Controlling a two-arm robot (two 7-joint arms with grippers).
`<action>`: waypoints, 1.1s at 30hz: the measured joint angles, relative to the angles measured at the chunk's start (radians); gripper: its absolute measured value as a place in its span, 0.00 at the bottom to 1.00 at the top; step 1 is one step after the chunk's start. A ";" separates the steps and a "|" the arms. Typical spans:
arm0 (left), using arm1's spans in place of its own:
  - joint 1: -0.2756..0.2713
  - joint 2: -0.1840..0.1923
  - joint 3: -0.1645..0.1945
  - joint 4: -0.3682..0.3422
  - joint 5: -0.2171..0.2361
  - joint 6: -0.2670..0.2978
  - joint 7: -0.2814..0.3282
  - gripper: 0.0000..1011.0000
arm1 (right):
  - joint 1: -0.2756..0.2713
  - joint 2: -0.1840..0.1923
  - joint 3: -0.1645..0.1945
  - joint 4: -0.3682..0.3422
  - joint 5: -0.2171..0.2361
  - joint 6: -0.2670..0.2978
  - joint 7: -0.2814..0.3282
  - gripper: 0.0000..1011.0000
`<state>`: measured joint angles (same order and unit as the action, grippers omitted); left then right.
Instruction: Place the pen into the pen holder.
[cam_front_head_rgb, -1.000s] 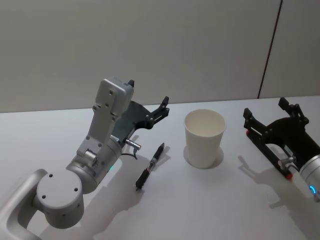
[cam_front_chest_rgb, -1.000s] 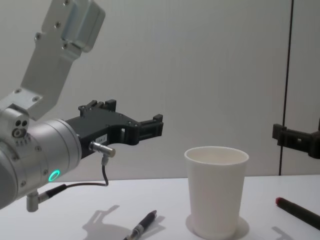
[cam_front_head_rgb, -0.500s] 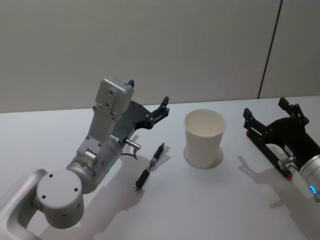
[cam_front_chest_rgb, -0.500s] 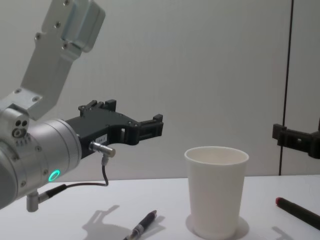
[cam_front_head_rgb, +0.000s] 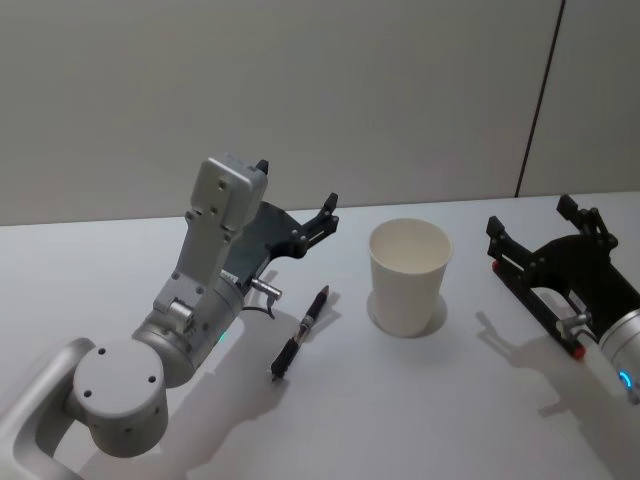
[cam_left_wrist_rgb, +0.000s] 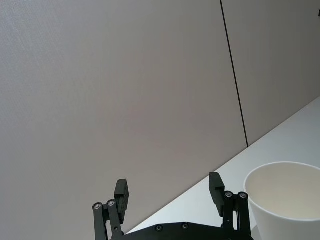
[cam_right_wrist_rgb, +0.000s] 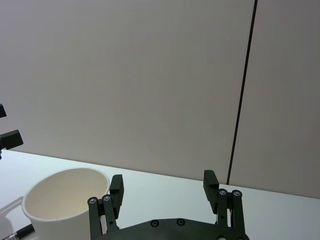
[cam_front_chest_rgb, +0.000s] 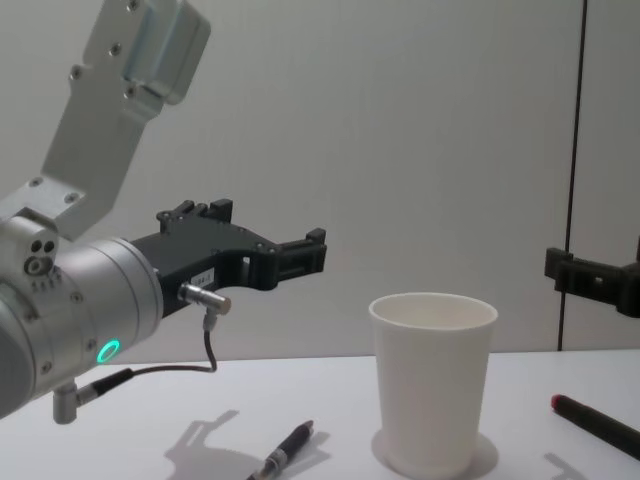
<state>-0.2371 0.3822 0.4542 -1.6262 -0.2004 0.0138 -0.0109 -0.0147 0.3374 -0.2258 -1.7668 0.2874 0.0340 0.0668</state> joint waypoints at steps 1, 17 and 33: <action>0.000 0.000 0.000 0.000 0.000 0.000 0.000 0.99 | 0.000 0.000 0.000 0.000 0.000 0.000 0.000 0.99; 0.000 0.000 0.000 0.000 0.000 0.000 0.000 0.99 | 0.000 0.000 0.000 0.000 0.000 0.000 0.000 0.99; 0.000 0.000 0.000 0.000 0.000 0.000 0.000 0.99 | 0.000 0.000 0.000 0.000 0.000 0.000 0.000 0.99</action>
<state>-0.2371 0.3821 0.4542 -1.6262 -0.2004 0.0138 -0.0109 -0.0147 0.3374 -0.2258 -1.7668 0.2874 0.0340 0.0667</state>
